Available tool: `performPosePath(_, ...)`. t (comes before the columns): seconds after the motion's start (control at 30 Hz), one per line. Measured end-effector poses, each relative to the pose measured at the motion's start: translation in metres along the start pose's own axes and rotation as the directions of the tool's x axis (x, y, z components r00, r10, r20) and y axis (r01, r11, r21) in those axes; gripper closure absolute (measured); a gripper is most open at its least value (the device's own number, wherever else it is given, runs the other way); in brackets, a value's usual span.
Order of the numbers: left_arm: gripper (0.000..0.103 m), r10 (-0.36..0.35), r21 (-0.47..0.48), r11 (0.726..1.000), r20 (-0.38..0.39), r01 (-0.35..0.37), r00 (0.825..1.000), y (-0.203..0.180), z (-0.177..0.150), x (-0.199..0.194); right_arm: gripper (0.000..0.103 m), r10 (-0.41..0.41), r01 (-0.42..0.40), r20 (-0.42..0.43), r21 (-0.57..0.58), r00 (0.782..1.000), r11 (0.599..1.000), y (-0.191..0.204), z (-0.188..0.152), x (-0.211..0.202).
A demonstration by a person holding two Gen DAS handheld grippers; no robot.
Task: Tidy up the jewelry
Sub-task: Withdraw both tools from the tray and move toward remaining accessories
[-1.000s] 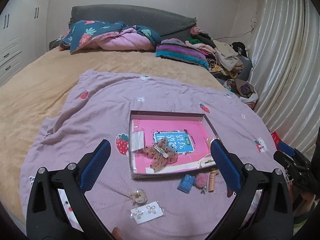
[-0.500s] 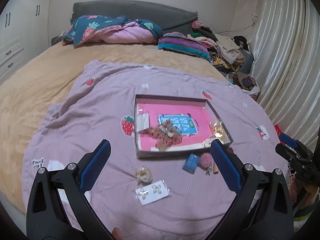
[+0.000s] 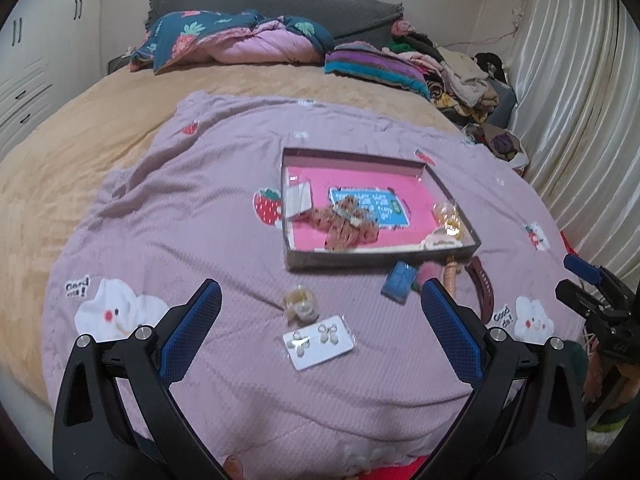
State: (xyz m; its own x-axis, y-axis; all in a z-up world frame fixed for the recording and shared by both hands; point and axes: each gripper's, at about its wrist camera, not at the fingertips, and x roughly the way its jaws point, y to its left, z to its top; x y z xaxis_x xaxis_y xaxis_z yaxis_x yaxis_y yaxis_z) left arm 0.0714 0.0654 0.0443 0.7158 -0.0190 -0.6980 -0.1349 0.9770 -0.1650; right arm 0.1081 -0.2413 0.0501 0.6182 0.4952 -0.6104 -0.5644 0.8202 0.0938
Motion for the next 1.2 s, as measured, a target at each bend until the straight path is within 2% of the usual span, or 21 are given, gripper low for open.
performPosePath(0.53, 0.01, 0.018, 0.033, 0.999, -0.085, -0.015, 0.996, -0.002, -0.034, 0.015, 0.012, -0.019, 0.016, -0.065, -0.041, 0.998, 0.999, 0.01, -0.028, 0.013)
performPosePath(0.87, 0.01, 0.032, 0.074, 0.997, -0.158, -0.021, 0.987, -0.012, -0.058, 0.041, 0.012, -0.024, 0.018, -0.105, -0.063, 0.994, 0.998, 0.008, -0.036, 0.032)
performPosePath(1.2, 0.01, 0.048, 0.028, 0.999, -0.21, -0.044, 0.977, -0.005, -0.065, 0.078, 0.013, -0.006, -0.005, -0.135, -0.08, 0.991, 0.997, 0.005, -0.027, 0.067)
